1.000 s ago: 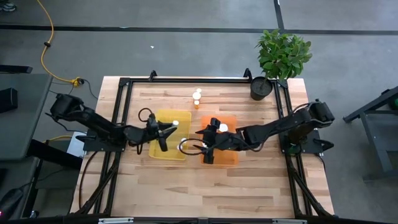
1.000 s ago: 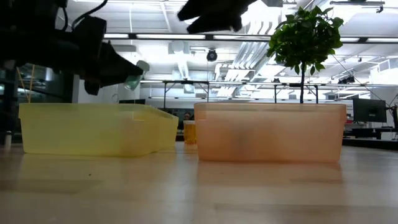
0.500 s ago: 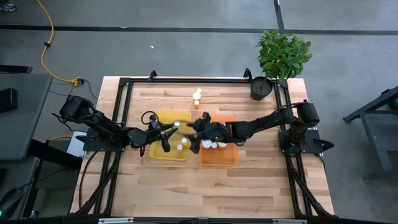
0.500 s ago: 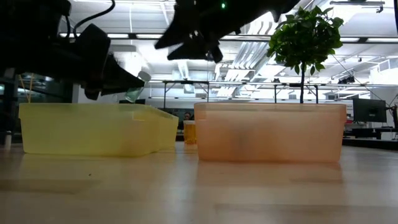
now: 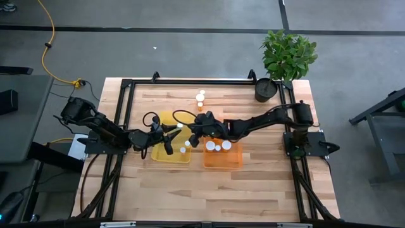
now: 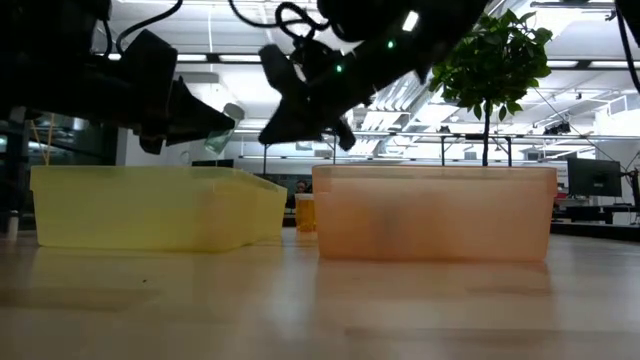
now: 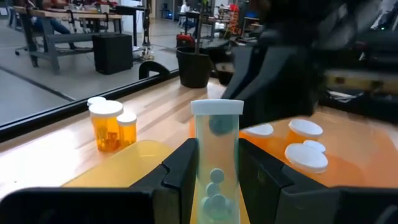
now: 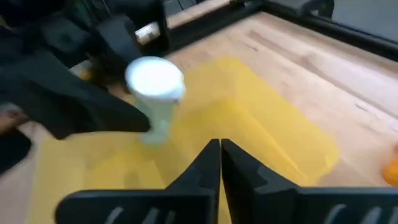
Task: Pick and place medicine bottles into bin by pill shape (circle, oval)
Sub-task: Put the blue bottle pill into the yellow bin
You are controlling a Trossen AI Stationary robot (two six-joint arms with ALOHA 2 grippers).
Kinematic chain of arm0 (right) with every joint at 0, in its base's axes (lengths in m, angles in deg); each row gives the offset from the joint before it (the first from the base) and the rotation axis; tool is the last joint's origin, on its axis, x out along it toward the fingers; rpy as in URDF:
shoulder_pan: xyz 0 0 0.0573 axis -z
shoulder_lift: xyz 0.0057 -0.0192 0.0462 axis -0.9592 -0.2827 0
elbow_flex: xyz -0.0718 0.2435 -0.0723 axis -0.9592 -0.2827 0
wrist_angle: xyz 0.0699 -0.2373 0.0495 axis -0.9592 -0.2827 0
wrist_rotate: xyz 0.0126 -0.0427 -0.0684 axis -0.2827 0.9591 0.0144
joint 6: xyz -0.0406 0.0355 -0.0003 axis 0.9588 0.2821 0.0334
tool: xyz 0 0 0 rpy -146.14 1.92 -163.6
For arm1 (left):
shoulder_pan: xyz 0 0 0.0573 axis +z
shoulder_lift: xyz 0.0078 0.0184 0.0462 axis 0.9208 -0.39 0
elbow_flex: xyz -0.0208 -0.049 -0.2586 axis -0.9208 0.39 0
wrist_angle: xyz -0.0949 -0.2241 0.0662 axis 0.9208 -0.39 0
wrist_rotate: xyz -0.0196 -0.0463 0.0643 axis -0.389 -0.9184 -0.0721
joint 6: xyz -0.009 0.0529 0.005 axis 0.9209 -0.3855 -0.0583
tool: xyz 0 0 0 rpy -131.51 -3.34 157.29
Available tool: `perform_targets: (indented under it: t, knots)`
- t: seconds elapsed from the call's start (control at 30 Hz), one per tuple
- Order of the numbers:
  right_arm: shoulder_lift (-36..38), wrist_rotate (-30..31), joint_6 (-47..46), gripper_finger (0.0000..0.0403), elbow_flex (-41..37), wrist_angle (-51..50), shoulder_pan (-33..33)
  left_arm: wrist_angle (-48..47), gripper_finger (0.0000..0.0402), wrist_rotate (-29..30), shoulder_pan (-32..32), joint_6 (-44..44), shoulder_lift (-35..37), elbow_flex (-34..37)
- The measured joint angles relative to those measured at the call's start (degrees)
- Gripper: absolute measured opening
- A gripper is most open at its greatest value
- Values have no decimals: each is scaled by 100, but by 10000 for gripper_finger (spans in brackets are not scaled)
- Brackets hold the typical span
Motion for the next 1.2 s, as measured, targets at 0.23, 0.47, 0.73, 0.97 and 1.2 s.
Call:
perform_targets:
  t: [0.23, 0.47, 0.73, 0.97, 1.2]
  knots:
    - [-31, -187, -64, 2, 1, 473, 105, 40, 91, -90, 2, 7, 0, 0]
    - [-28, -602, -173, 1, 1, 762, 165, 82, 91, -471, 168, 114, 0, 0]
    - [-28, -833, -306, 0, 1, 820, 164, 76, 91, -519, 243, 215, 0, 0]
    - [-28, -908, -316, 0, 3, 846, 162, 78, 91, -518, 243, 216, 0, 0]
    - [-28, -1033, -309, 0, 12, 865, 162, 101, 91, -516, 243, 216, 0, -11]
